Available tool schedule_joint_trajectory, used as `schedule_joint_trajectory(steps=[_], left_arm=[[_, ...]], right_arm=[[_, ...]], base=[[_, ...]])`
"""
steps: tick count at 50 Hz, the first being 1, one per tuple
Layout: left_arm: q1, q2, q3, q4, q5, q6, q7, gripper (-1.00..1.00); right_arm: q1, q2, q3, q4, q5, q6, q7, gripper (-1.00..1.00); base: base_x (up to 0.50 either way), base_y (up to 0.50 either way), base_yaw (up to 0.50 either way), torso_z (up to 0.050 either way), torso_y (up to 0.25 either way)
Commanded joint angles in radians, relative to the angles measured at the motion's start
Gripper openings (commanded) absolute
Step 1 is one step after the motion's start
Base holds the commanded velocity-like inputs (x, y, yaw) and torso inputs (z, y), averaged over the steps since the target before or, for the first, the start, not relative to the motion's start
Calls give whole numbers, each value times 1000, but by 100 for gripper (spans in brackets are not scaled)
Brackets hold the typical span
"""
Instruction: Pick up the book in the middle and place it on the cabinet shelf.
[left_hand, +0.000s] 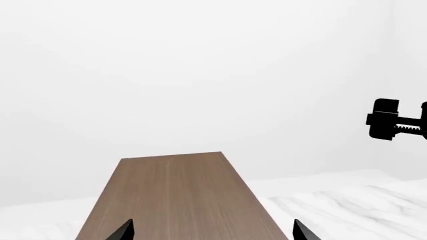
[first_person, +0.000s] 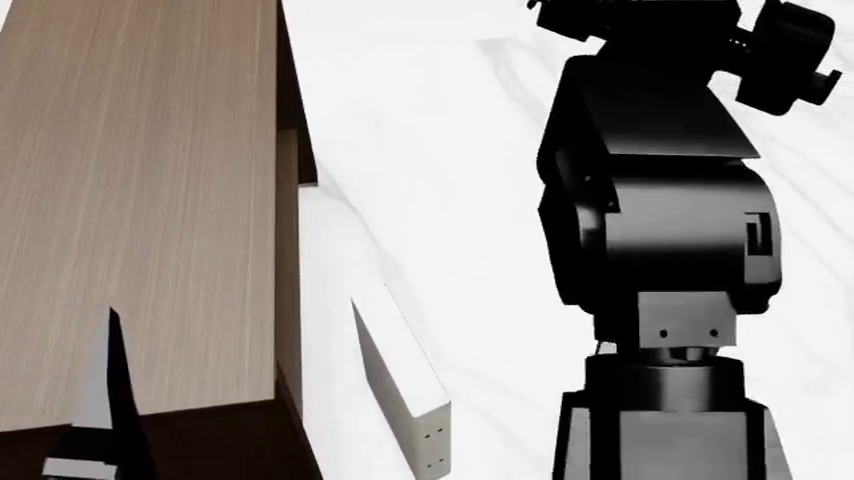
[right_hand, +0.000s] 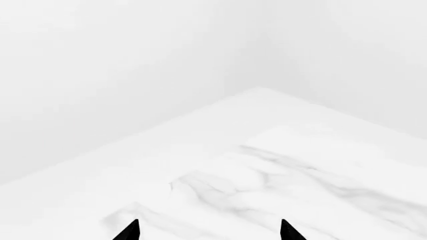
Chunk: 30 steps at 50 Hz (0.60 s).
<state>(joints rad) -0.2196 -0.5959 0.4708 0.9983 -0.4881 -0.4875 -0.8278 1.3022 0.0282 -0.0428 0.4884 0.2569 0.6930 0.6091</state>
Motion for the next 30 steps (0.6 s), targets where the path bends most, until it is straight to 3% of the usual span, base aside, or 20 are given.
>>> schedule_joint_trajectory(steps=[1,10,18,20,23,26,30], left_arm=[[-5,-12,-11,14,-22,0,-16,100],[-5,-26,-22,14,-33,13,-22,100],[-7,-38,-30,11,-43,28,-31,100],[-12,-37,-26,15,-45,21,-36,100],[-14,-38,-20,13,-42,23,-37,100],[-15,-40,-17,10,-43,26,-37,100],[-16,-43,-16,10,-47,29,-40,100]], right_arm=[[260,-14,-45,582,-17,-255,65,100],[377,-10,-127,804,-74,-310,41,100],[321,18,-35,684,11,-239,135,100],[282,24,-6,622,7,-278,260,100],[253,32,-16,535,-10,-235,329,100],[205,29,64,449,40,-210,439,100],[220,23,74,491,50,-215,452,100]], base=[[0,0,0,0,0],[0,0,0,0,0],[0,0,0,0,0],[0,0,0,0,0],[0,0,0,0,0],[0,0,0,0,0],[0,0,0,0,0]])
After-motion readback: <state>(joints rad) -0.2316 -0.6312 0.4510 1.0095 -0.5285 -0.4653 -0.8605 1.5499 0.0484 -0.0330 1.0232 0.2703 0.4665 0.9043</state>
